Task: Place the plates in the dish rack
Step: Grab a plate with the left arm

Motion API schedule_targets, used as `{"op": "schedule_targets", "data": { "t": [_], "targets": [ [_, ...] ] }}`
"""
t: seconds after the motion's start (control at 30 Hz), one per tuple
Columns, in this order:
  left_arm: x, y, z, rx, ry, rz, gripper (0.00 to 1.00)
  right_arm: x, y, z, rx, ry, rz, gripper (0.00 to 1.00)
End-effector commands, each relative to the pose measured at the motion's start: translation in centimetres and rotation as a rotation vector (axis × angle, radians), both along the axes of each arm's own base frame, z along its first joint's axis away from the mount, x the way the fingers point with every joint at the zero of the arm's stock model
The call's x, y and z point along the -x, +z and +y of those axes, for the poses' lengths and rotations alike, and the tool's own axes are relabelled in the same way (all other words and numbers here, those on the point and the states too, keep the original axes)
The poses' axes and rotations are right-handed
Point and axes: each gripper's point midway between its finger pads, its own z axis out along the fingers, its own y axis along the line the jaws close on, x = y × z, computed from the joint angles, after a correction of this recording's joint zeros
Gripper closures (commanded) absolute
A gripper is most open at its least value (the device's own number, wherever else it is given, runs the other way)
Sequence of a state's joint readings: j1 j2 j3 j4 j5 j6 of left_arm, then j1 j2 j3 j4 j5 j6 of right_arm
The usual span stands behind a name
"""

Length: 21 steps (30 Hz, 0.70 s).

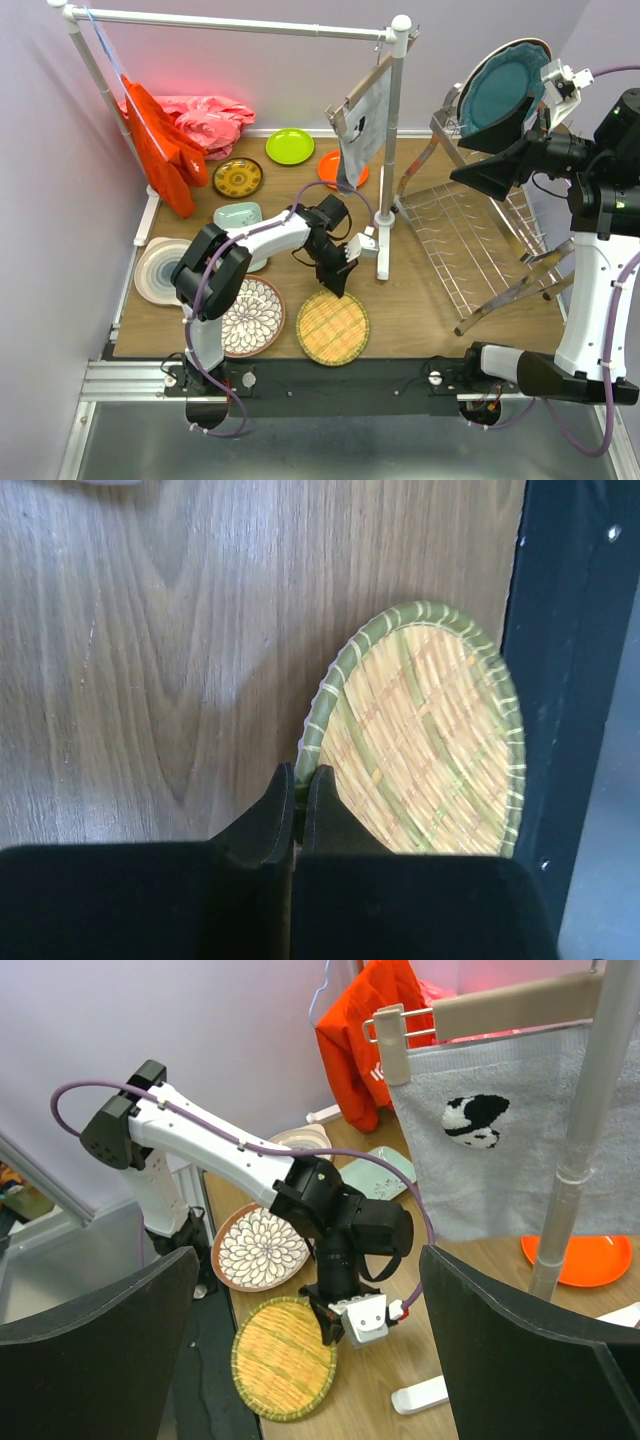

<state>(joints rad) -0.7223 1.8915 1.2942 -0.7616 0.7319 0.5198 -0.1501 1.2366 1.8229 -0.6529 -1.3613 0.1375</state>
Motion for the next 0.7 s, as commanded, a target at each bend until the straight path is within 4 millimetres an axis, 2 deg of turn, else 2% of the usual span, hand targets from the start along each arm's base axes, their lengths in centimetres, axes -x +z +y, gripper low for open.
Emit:
{"op": "schedule_targets", "data": {
  "t": [0.0, 0.2, 0.23, 0.3, 0.33, 0.4, 0.43, 0.47, 0.5, 0.57, 0.6, 0.67],
  "targets": [
    [-3.3, -0.6, 0.1, -0.060, 0.019, -0.178, 1.00, 0.0, -0.1, -0.1, 0.004, -0.025, -0.010, 0.00],
    [-4.3, 3.7, -0.7, 0.008, 0.087, -0.250, 1.00, -0.4, -0.5, -0.2, -0.004, -0.038, 0.022, 0.00],
    [-4.5, 5.3, -0.8, 0.038, 0.104, -0.284, 1.00, -0.6, -0.9, -0.2, -0.008, -0.036, 0.044, 0.00],
    [-4.8, 7.3, -1.2, 0.088, 0.148, -0.309, 1.00, -0.7, -1.2, -0.2, -0.018, -0.035, 0.075, 0.01],
    [-4.8, 9.5, -1.3, 0.135, 0.168, -0.347, 1.00, -0.8, -1.3, -0.2, -0.021, -0.034, 0.087, 0.01],
    [-4.9, 11.8, -1.5, 0.201, 0.212, -0.373, 1.00, -1.2, -1.5, -0.2, -0.026, -0.031, 0.109, 0.01],
    [-4.6, 14.1, -1.5, 0.256, 0.227, -0.410, 1.00, -1.4, -1.6, -0.3, -0.028, -0.036, 0.117, 0.00],
    [-4.5, 15.4, -1.7, 0.302, 0.237, -0.429, 1.00, -1.9, -1.4, -0.4, -0.030, -0.047, 0.119, 0.00],
    [-4.3, 16.4, -1.7, 0.332, 0.262, -0.423, 1.00, -2.4, -1.3, -0.6, -0.029, -0.079, 0.119, 0.00],
    [-3.8, 20.0, -1.6, 0.438, 0.288, -0.476, 1.00, -3.3, -0.9, -1.0, -0.028, -0.132, 0.111, 0.00],
    [-3.5, 20.5, -1.5, 0.462, 0.301, -0.479, 1.00, -4.2, -0.4, -1.5, -0.023, -0.198, 0.091, 0.00],
    [-2.8, 23.5, -1.1, 0.556, 0.333, -0.501, 1.00, -5.3, 0.0, -2.1, -0.022, -0.262, 0.081, 0.00]
  ]
}}
